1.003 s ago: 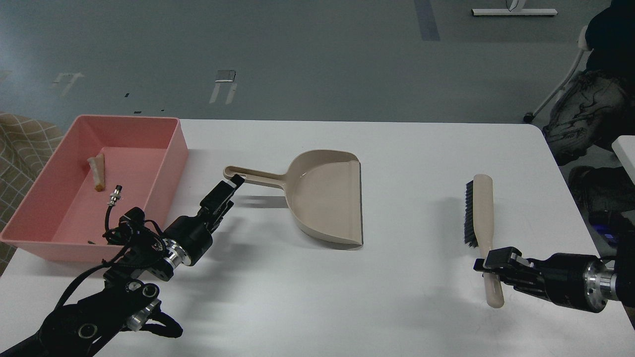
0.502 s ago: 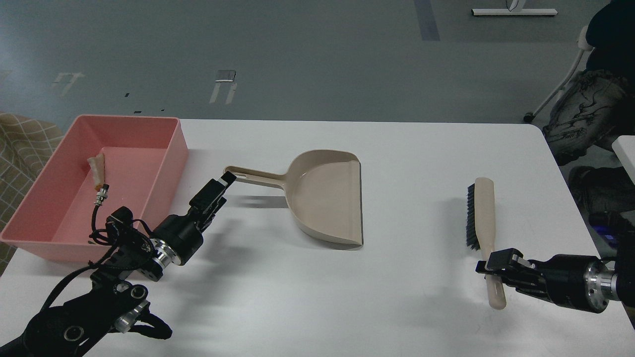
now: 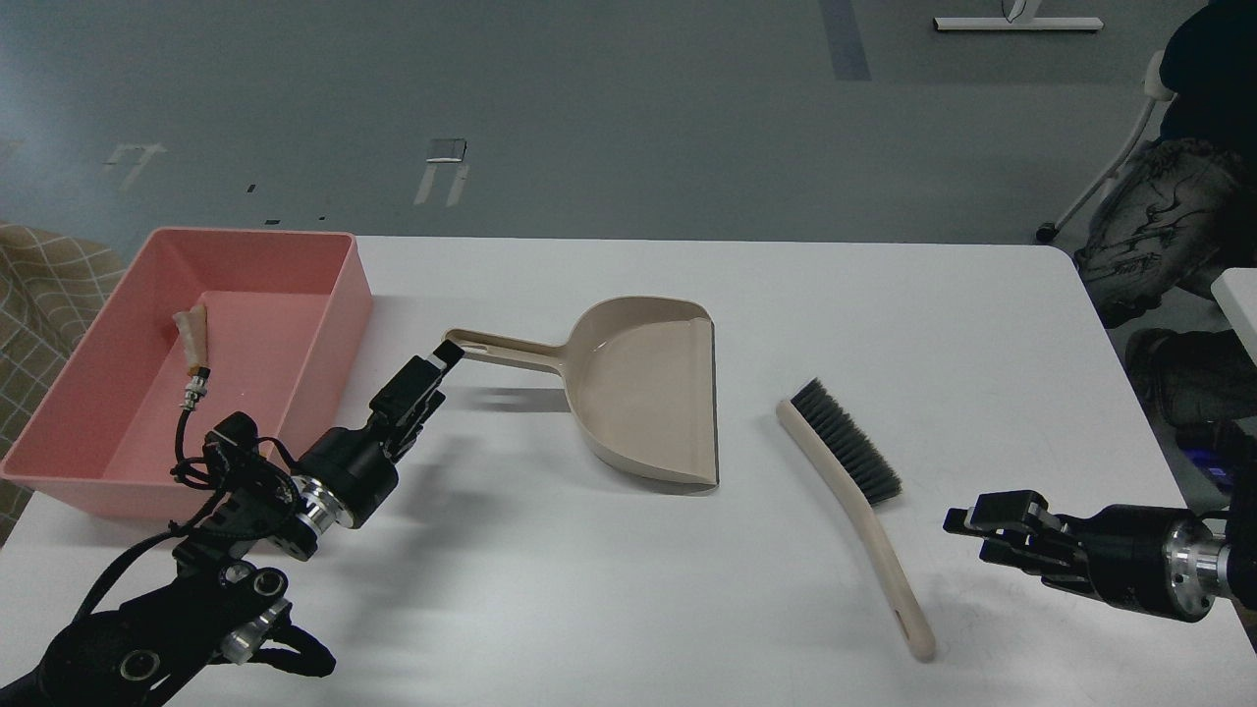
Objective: Sweep and dump garbage into bin
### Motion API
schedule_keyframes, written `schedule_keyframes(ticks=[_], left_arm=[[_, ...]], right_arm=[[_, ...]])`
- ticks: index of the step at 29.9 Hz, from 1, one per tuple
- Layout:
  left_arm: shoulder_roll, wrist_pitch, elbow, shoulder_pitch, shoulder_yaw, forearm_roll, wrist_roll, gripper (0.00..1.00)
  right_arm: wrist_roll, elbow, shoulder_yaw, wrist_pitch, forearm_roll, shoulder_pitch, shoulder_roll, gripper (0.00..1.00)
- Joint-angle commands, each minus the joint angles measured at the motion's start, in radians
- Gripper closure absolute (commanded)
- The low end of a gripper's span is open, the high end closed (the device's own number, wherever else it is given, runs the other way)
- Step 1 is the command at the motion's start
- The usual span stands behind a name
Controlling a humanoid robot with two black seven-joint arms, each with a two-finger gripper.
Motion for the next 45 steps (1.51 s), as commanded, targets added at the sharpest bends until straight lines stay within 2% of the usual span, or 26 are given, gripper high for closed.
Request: schedule_keyframes(ticks=[1,6,9,10,11,12,14,18,20,21,22,25,29,32,36,37,39,40,42,45], left_arm=[[0.032,-0.001,-0.03,0.022,-0.001,-0.002,-0.005,0.03],[0.097,-0.001,-0.09,0.052,-0.003,-0.029,-0.04,0.03],[0.175,-0.009,-0.16,0.06,-0.003,-0.127,-0.06,0.03],[0.175,-0.009,-0.16,0.06,-0.003,-0.127,-0.06,0.03],[0.204,-0.015,-0.186,0.06,-0.009,-0.162,-0.068,0.03],[0.216,-0.018,-0.199,0.06,-0.016,-0.181,-0.069,0.03],[0.262,-0.059,-0.245,0.06,-0.082,-0.245,-0.071,0.03],[0.276,-0.173,-0.259,0.06,-0.243,-0.337,-0.056,0.03],[0.269,-0.265,-0.252,0.056,-0.39,-0.437,-0.016,0.03],[0.266,-0.282,-0.251,0.051,-0.423,-0.46,0.006,0.03],[0.261,-0.302,-0.249,0.045,-0.476,-0.498,0.05,0.03],[0.238,-0.302,-0.228,-0.022,-0.536,-0.528,0.119,0.03],[0.188,-0.301,-0.128,-0.161,-0.53,-0.523,0.141,0.03],[0.152,-0.302,-0.039,-0.253,-0.497,-0.523,0.15,0.03],[0.059,-0.31,0.193,-0.485,-0.35,-0.523,0.148,0.03],[0.059,-0.31,0.194,-0.486,-0.349,-0.523,0.148,0.03],[0.005,-0.316,0.312,-0.59,-0.282,-0.525,0.141,0.03],[-0.012,-0.319,0.341,-0.612,-0.271,-0.525,0.141,0.03],[-0.09,-0.377,0.465,-0.688,-0.253,-0.525,0.139,0.03],[-0.154,-0.463,0.591,-0.746,-0.251,-0.525,0.135,0.03]], right_arm=[[0.003,0.005,0.006,0.006,0.0,-0.001,-0.047,0.35],[0.012,0.016,0.032,0.011,0.003,0.001,-0.111,0.28],[0.021,0.019,0.103,0.009,0.009,0.001,-0.159,0.14],[0.021,0.019,0.103,0.009,0.01,0.001,-0.159,0.14],[0.021,0.019,0.135,0.006,0.014,0.001,-0.163,0.07],[0.021,0.019,0.15,0.006,0.019,0.001,-0.165,0.07],[0.023,0.012,0.227,0.005,0.055,0.001,-0.166,0.06],[0.024,-0.007,0.354,-0.015,0.147,0.001,-0.154,0.06],[0.024,-0.037,0.462,-0.057,0.27,0.001,-0.127,0.06],[0.024,-0.048,0.483,-0.069,0.293,0.001,-0.111,0.06],[0.024,-0.085,0.526,-0.092,0.322,0.001,-0.076,0.06],[0.024,-0.177,0.62,-0.15,0.342,0.002,0.02,0.06],[0.033,-0.338,0.721,-0.202,0.345,0.015,0.183,0.06],[0.084,-0.479,0.769,-0.204,0.345,0.044,0.278,0.06],[0.19,-0.752,0.799,-0.192,0.345,0.149,0.483,0.06],[0.19,-0.752,0.799,-0.192,0.345,0.15,0.484,0.06],[0.269,-0.891,0.803,-0.172,0.345,0.203,0.597,0.05],[0.288,-0.921,0.806,-0.161,0.347,0.213,0.623,0.05],[0.343,-1.036,0.833,-0.088,0.35,0.239,0.735,0.05],[0.375,-1.14,0.897,-0.014,0.352,0.26,0.845,0.04]])
